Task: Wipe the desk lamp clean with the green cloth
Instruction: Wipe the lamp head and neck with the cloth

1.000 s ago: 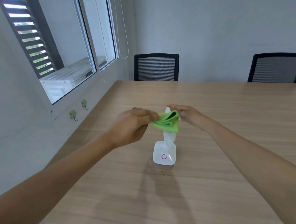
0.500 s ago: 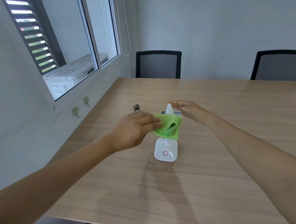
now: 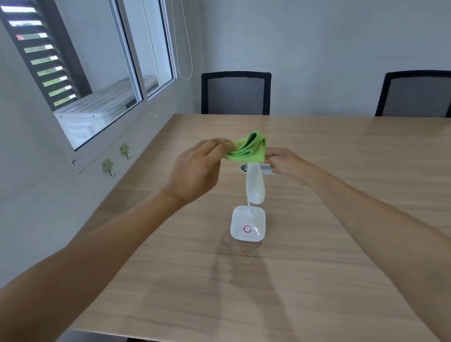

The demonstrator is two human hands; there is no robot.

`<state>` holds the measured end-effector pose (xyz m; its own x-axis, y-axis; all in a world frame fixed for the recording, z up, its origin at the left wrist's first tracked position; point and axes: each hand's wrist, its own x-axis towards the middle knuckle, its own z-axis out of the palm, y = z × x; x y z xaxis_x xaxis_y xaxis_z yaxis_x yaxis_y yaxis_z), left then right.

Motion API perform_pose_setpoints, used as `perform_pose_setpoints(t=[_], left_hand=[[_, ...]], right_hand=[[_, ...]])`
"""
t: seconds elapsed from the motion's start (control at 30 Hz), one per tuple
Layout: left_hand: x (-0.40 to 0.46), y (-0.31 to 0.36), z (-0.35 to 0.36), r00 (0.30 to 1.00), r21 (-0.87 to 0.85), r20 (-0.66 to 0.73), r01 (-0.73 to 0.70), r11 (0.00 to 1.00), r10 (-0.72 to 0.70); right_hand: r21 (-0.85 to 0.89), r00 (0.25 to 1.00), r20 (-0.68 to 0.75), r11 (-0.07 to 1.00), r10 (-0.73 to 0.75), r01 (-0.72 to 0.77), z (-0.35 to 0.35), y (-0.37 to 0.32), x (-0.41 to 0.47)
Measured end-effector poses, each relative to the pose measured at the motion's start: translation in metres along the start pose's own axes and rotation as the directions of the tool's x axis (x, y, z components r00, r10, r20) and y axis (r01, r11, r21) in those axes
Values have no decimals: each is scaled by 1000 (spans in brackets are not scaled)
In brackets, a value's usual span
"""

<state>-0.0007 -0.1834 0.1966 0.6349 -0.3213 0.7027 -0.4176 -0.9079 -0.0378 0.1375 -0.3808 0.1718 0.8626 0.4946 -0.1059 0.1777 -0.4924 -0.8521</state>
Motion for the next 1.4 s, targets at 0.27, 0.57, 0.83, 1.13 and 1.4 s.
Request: perform_pose_setpoints(t=[0.27, 0.57, 0.83, 1.13, 1.4], left_hand=[[-33, -7, 20, 945, 53, 125, -312, 949, 303], [-61, -29, 9, 982, 135, 25, -188, 973, 187], [-7, 7, 16, 999, -36, -49, 13, 999, -14], [-42, -10, 41, 973, 54, 53, -227, 972, 224], [-41, -22, 31, 1000, 83, -4, -2, 997, 2]], right_hand=[[76, 999, 14, 996, -40, 39, 1, 3, 3], [24, 1000, -11, 1000, -4, 4, -2, -2, -6], [52, 999, -37, 998, 36, -34, 2, -7, -7], [53, 1000, 2, 998, -30, 30, 1, -4, -6], [34, 999, 26, 999, -20, 19, -3, -6, -8]])
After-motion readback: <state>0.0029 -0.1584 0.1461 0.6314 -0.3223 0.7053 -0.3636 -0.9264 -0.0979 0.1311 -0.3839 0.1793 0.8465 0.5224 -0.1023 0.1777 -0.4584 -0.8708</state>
